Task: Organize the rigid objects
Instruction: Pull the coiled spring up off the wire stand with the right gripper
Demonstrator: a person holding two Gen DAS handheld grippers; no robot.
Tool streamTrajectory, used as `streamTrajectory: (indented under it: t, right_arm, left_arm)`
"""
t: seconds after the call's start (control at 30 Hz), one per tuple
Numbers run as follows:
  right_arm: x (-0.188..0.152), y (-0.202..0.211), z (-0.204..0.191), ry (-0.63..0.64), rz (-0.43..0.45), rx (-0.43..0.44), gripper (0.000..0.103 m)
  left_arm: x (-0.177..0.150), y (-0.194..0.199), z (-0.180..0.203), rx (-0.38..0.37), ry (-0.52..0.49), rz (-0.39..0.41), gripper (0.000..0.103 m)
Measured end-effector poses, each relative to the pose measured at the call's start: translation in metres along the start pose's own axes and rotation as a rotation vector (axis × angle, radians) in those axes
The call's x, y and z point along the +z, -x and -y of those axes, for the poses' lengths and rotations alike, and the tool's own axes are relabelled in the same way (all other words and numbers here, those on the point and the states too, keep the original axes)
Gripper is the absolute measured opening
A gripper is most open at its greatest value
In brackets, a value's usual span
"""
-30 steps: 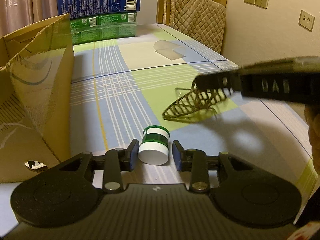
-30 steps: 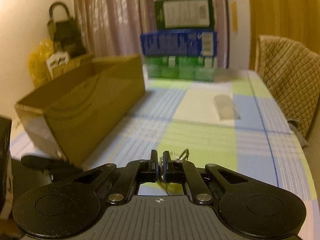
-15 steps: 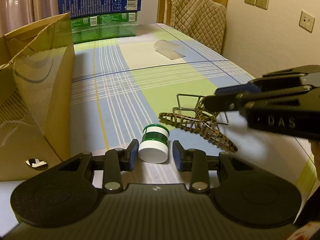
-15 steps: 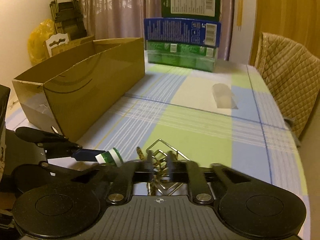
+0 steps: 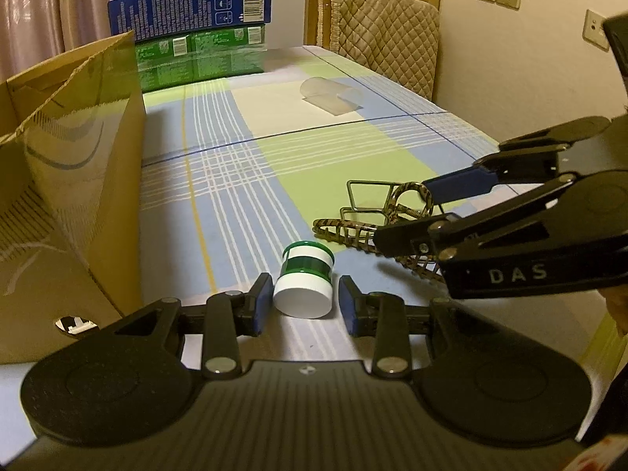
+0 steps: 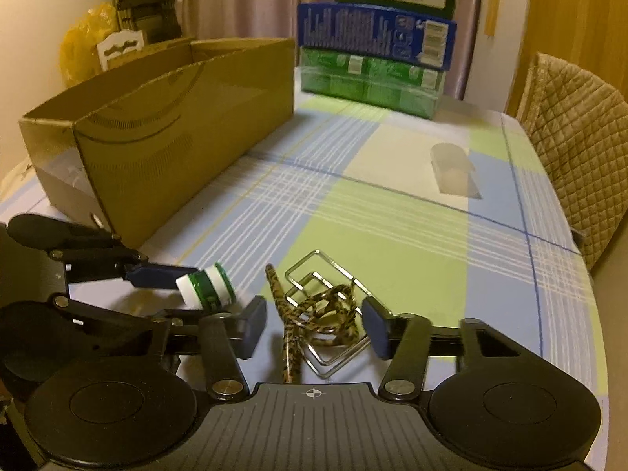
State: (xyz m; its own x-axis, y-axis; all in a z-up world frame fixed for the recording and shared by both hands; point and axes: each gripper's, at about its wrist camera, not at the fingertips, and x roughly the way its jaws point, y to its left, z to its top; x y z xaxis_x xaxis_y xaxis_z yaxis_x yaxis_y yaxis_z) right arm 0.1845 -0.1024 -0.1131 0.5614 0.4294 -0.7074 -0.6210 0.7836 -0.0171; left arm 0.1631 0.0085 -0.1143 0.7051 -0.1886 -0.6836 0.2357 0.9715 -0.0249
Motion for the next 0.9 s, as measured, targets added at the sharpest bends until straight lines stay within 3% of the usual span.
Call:
streamTrajectory:
  t: [0.27,0.33,0.7,0.77,0.9]
  right_arm:
    - [0.001,-0.01,-0.002,0.019,-0.035,-0.015,0.04]
    - [0.001,-0.008,0.001,-0.009,-0.032,-0.006,0.034]
    - [0.012,0.024,0.011,-0.12,0.136,-0.002,0.034]
    - [0.014,0.03,0.016,-0.15,0.161,-0.016,0.034]
    - [0.018,0.038,0.028,-0.22,0.181,-0.029,0.034]
  left_arm:
    - [0.0,-0.001,0.002,0.008,-0.027,0.005,0.033]
    - [0.0,-0.001,0.001,0.009,-0.03,0.007,0.033]
    - [0.004,-0.006,0.002,0.014,-0.05,0.016,0.033]
    - [0.004,-0.005,0.003,0.019,-0.056,0.019,0.026]
    - [0.005,-0.003,0.005,0.017,-0.06,0.021,0.026]
